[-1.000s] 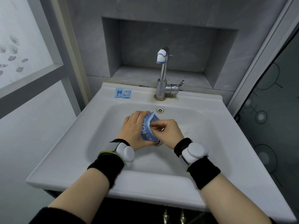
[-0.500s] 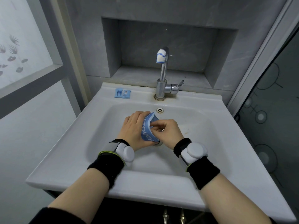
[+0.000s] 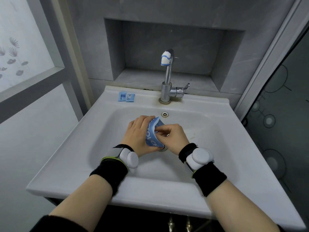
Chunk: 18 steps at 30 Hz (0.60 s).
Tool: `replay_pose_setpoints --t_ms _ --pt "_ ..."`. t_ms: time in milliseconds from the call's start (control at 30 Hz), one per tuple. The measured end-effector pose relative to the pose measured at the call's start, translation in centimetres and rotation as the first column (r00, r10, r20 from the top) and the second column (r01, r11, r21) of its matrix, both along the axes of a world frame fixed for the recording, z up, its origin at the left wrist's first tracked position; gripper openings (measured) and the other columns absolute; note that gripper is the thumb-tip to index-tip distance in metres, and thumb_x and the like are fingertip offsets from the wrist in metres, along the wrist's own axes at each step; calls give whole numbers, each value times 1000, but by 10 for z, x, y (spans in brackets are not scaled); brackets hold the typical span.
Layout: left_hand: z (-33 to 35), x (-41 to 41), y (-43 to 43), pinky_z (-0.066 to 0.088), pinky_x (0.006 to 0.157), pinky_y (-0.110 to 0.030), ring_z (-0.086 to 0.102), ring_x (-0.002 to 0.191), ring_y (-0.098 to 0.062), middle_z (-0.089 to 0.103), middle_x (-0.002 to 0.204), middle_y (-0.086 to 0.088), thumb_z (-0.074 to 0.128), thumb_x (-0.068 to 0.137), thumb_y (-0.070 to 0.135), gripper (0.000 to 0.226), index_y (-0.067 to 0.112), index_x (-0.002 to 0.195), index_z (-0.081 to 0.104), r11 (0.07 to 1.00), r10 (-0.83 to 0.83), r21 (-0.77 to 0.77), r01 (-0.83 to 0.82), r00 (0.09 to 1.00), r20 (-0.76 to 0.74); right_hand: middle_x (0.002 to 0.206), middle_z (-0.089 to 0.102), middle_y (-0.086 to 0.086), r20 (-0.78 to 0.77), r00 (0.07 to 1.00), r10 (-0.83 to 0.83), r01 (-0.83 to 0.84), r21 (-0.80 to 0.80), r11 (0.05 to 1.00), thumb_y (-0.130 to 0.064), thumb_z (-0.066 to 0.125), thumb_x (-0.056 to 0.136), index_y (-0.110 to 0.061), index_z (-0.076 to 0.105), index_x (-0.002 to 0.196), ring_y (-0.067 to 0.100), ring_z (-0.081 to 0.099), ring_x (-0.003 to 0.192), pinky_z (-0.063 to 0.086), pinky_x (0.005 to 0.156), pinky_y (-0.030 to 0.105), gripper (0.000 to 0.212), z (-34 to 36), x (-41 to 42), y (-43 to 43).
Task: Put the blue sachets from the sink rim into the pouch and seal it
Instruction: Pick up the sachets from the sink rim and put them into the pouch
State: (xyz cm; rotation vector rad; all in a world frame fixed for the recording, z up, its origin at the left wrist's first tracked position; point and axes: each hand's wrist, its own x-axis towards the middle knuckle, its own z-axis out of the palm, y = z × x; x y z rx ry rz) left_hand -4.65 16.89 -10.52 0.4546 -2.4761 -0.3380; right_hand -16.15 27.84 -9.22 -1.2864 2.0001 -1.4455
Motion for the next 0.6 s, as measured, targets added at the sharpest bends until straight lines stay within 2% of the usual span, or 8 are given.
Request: replay_pose_setpoints --t_ms 100,267,433,600 --pt "1 1 1 36 99 -34 49 114 -18 49 124 -1 75 56 63 98 16 135 41 1000 -2 4 2 1000 7 79 74 -4 4 1000 -4 4 12 1000 -10 68 77 -19 77 92 5 68 70 49 64 12 20 0 0 0" --pt "3 1 1 35 101 -34 47 116 -17 48 125 0 75 56 63 99 17 136 41 1000 -6 13 6 1000 22 75 72 -6 11 1000 12 -12 30 999 -7 69 77 -17 76 93 -1 64 65 47 63 10 21 2 0 1" --pt "2 1 2 36 100 -35 47 117 -17 49 126 0 75 57 63 98 16 136 41 1000 1 14 -1 1000 21 82 73 -4 19 1000 15 -16 26 1000 -7 68 79 -13 76 97 -6 65 67 47 62 8 21 3 0 1" --pt "2 1 1 36 100 -34 48 115 -18 49 124 -1 73 56 64 98 16 136 41 1000 -1 18 1 1000 20 76 70 -13 33 999 18 -19 19 1000 -10 68 78 -16 76 95 -4 66 68 47 62 8 20 3 -1 1"
